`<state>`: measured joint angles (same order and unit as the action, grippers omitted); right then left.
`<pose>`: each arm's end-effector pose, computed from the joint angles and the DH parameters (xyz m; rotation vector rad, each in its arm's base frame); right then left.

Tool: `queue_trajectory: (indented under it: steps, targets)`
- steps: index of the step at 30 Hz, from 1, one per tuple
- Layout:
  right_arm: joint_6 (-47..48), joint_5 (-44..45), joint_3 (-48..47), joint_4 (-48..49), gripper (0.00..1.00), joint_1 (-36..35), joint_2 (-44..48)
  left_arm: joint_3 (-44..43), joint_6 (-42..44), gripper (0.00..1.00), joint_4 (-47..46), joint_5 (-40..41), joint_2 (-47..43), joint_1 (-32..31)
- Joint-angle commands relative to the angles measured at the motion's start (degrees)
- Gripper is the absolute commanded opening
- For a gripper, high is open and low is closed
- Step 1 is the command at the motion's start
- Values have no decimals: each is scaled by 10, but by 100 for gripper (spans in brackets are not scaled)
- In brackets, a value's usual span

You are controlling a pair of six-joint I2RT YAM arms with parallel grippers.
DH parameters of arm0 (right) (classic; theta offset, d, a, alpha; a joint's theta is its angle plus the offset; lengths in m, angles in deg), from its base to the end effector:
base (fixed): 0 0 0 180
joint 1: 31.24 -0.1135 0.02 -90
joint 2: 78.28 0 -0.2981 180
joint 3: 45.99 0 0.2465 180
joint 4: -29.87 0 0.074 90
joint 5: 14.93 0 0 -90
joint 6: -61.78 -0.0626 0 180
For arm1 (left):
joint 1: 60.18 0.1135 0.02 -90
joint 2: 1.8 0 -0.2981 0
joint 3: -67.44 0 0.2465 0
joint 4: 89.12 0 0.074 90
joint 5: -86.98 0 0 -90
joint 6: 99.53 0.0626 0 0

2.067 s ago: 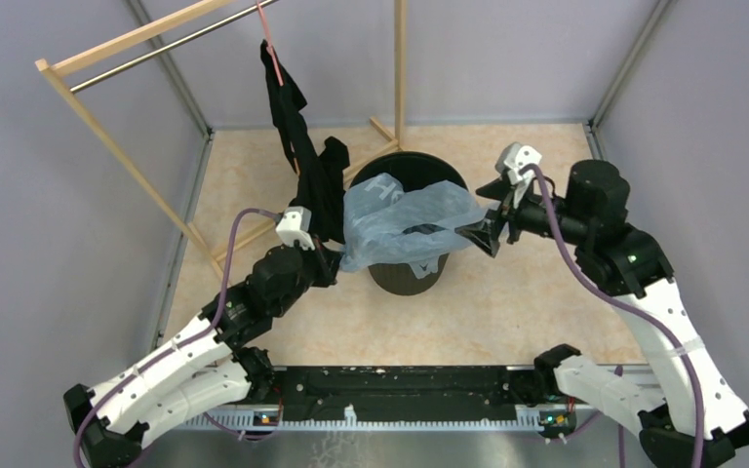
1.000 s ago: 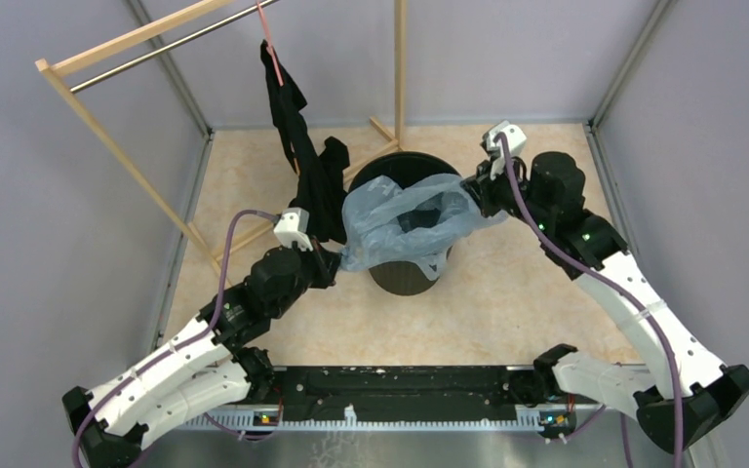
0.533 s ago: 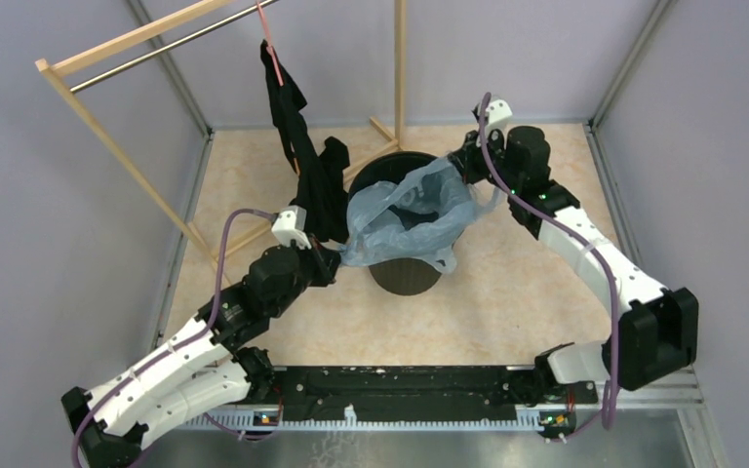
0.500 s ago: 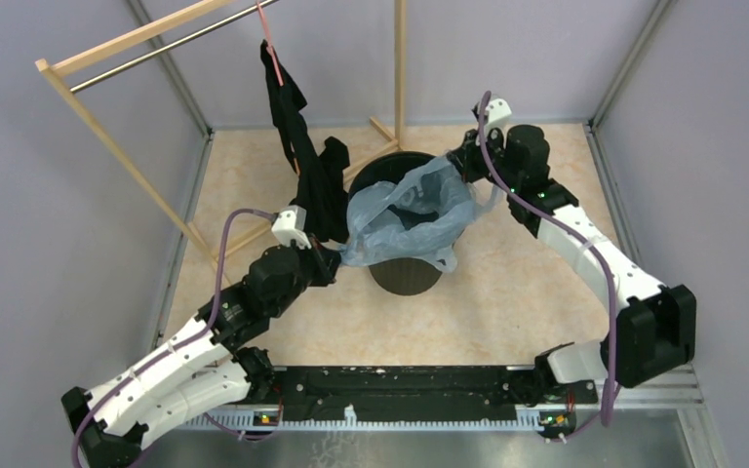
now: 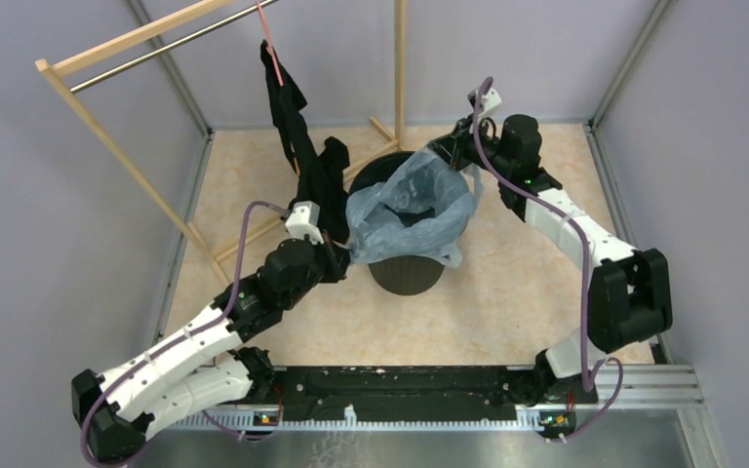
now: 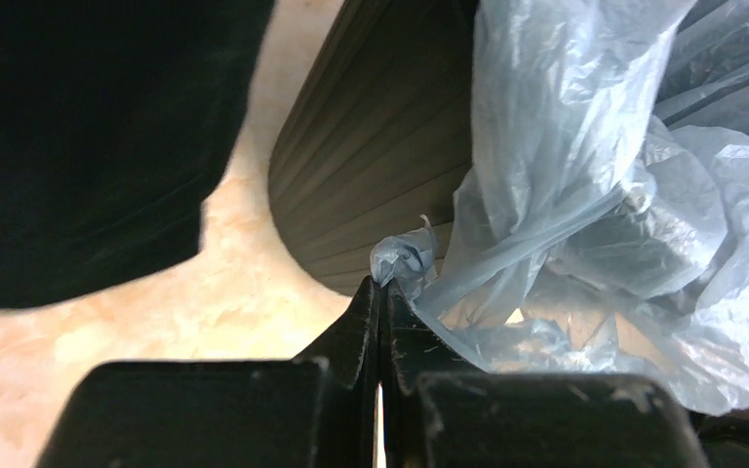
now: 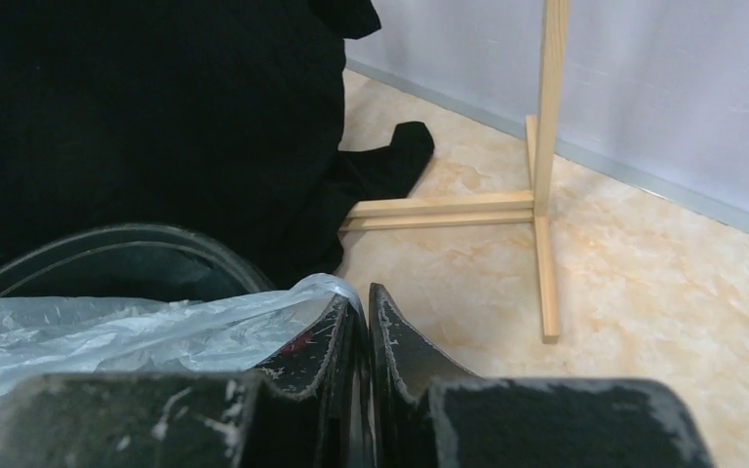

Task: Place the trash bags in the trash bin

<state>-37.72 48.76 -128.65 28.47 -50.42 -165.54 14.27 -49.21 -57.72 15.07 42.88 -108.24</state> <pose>0.3506 0.1513 0.3779 -0.4955 1.6490 0.7573 0.1313 -0.1170 0.3075 -0.0645 2.0145 -0.6910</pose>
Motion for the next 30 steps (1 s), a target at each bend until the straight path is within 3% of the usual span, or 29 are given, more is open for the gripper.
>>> queue_trajectory:
  steps: [1,5,9,14,19,25,28,30]
  targets:
    - [-56,-61,-9,29,10,32,-34,2,-15,0,-66,-48,41,0]
    - [-84,-85,-21,-28,13,51,-30,-14,-29,0,-83,-96,91,-3]
    - [-85,-74,-36,-90,23,63,-8,-2,-50,0,-128,-116,117,-22]
    - [-75,-56,-66,-108,33,66,-11,-21,-60,0,-157,-97,169,-81]
    - [-71,-91,-145,-176,38,66,-66,-68,-49,0,-154,-89,232,-130]
    - [-52,-66,-143,-214,47,66,-46,-49,-48,0,-105,-56,186,-136]
    - [-39,-51,-134,-228,53,66,-18,-36,-50,11,-41,-18,125,-136]
    - [-38,-48,-127,-228,56,66,-3,-28,-50,28,-3,8,75,-136]
